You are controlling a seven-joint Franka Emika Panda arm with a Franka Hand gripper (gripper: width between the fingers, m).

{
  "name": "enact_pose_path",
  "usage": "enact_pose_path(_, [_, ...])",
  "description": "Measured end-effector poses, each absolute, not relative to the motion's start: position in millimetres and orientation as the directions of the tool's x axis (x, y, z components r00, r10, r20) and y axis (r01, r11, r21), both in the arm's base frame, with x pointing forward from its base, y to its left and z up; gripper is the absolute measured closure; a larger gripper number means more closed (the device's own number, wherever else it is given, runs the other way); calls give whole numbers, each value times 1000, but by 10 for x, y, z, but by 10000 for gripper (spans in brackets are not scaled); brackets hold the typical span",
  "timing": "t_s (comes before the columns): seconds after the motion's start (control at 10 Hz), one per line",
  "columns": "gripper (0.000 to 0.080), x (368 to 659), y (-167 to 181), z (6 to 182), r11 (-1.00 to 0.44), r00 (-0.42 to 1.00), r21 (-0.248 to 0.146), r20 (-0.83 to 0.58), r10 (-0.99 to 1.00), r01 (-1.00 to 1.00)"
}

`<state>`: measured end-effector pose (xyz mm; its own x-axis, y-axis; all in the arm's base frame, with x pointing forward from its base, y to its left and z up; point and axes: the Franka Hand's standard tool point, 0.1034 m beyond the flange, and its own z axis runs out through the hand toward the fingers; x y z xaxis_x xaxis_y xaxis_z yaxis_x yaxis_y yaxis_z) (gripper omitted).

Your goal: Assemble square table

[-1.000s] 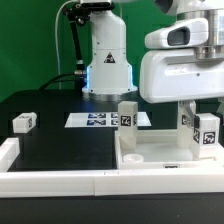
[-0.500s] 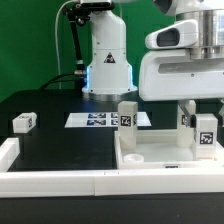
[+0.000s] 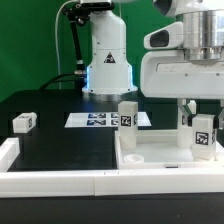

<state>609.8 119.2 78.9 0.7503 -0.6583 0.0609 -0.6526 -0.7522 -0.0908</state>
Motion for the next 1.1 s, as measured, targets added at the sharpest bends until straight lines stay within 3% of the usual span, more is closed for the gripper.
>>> enact_pose_path(0.3, [509,6096,1201,787,-548,547,-96,38,-836,-831])
enact_pose_path(0.8, [508,6096,1188,785,-372,374,-109,-4,-927,-922])
enact_pose_path(0.9, [434,6096,1193,785,-382,385,-109,-3,-923,-918])
enact_pose_path(1.0, [296,6092,1201,787,-451,453,-104,3,-891,-886])
enact_pose_path(1.1, [296,6090,1207,786,-463,466,-104,3,-885,-880])
